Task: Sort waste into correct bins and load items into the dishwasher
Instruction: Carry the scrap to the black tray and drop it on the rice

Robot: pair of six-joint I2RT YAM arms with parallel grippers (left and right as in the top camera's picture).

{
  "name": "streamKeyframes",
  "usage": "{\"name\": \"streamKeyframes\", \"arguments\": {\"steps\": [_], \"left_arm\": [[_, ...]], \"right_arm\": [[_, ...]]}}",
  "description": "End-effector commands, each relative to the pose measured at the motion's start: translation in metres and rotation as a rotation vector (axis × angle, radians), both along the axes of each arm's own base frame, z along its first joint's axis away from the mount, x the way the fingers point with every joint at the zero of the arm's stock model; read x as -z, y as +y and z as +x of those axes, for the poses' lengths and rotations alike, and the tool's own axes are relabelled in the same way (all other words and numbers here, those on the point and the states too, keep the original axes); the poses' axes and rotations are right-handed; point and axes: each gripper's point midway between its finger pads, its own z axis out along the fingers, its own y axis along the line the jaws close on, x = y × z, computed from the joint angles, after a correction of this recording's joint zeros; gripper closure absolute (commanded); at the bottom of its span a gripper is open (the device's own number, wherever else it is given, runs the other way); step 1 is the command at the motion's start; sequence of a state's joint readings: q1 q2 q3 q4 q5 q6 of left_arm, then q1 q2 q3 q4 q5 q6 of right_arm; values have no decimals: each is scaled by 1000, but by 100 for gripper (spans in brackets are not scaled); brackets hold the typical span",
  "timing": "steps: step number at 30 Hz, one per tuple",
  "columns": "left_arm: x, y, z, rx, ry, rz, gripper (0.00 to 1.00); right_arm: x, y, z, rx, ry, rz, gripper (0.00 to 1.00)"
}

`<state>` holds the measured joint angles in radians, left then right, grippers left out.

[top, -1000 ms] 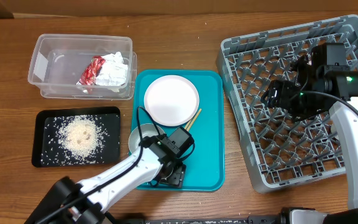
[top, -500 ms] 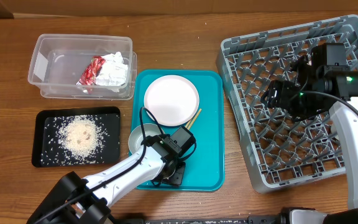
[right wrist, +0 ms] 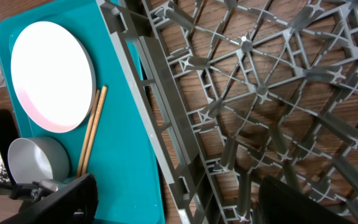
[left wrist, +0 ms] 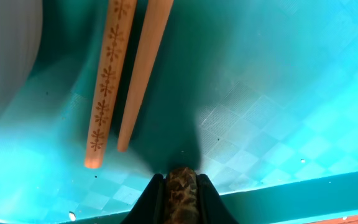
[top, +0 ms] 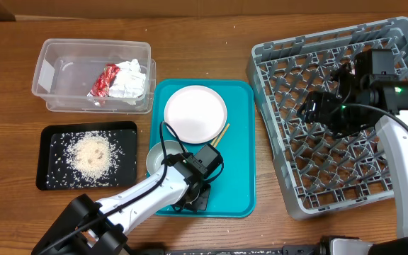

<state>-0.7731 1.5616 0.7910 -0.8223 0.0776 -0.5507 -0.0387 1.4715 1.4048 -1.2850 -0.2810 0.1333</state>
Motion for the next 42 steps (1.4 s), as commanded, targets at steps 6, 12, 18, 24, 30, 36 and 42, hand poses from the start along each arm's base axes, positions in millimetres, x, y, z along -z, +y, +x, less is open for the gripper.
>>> {"name": "streamKeyframes", "arguments": {"steps": [6,12,18,24,30,36,42], "left_arm": [[-38,-3,25,-19,-154,-34,96],[-85,16,49,-92,-311,-51,96],[-101,101,98,-430,-424,34,96],[-88,174,122,-713,-415,98,96],[-59,219,135,-845,-372,149,96],[-36,223,142,-804,-334,170,89],[-34,224,142,-796,-328,180,80]], "right_arm": [[-1,0,0,-6,-2,3,15],[-1,0,-1,-6,1,3,15],[-1,0,-1,-6,1,3,15],[-1,0,-1,-6,2,3,15],[-1,0,-2,-6,5,3,15],[-1,0,-2,-6,5,3,15],[0,0,-4,-6,12,3,15]]}}
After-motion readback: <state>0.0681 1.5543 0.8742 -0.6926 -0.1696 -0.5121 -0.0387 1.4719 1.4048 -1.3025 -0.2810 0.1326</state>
